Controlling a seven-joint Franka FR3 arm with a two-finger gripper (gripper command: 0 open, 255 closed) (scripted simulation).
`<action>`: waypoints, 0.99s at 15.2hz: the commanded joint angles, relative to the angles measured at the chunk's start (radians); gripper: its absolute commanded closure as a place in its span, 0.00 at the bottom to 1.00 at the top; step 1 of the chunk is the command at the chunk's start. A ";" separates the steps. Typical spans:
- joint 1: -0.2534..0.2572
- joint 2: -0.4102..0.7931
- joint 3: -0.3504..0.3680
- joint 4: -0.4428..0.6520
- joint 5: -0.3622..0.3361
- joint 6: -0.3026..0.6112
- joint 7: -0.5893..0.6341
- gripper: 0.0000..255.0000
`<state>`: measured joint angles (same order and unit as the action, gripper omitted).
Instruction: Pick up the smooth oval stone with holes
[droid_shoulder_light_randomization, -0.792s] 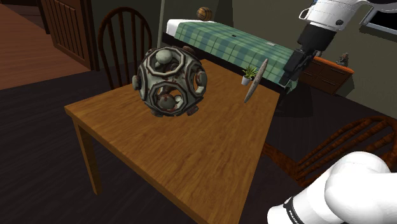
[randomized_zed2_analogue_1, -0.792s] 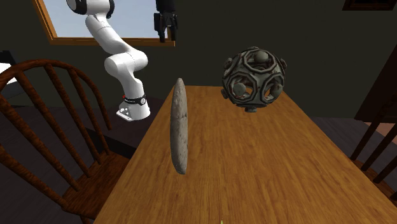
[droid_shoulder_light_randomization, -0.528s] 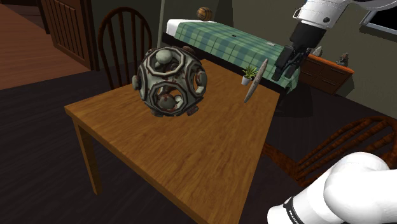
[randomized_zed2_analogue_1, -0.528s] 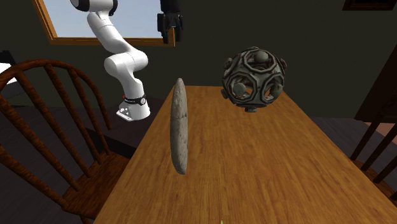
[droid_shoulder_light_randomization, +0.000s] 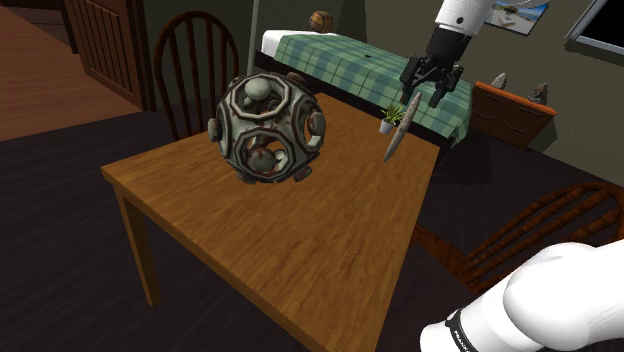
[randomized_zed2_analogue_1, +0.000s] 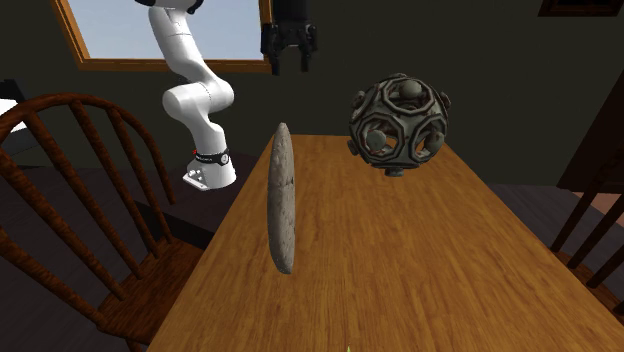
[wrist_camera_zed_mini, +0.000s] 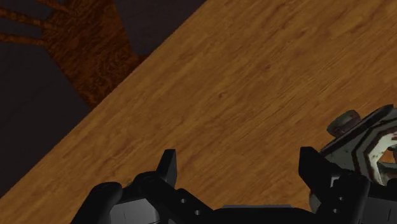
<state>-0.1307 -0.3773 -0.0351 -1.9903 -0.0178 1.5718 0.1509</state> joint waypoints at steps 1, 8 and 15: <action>-0.021 0.074 -0.009 0.059 0.002 0.009 0.055 0.00; -0.087 0.321 -0.062 0.305 0.016 -0.011 0.221 0.00; -0.161 0.556 -0.133 0.577 0.057 -0.070 0.365 0.00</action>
<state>-0.2821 0.1482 -0.1588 -1.4401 0.0324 1.5012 0.4913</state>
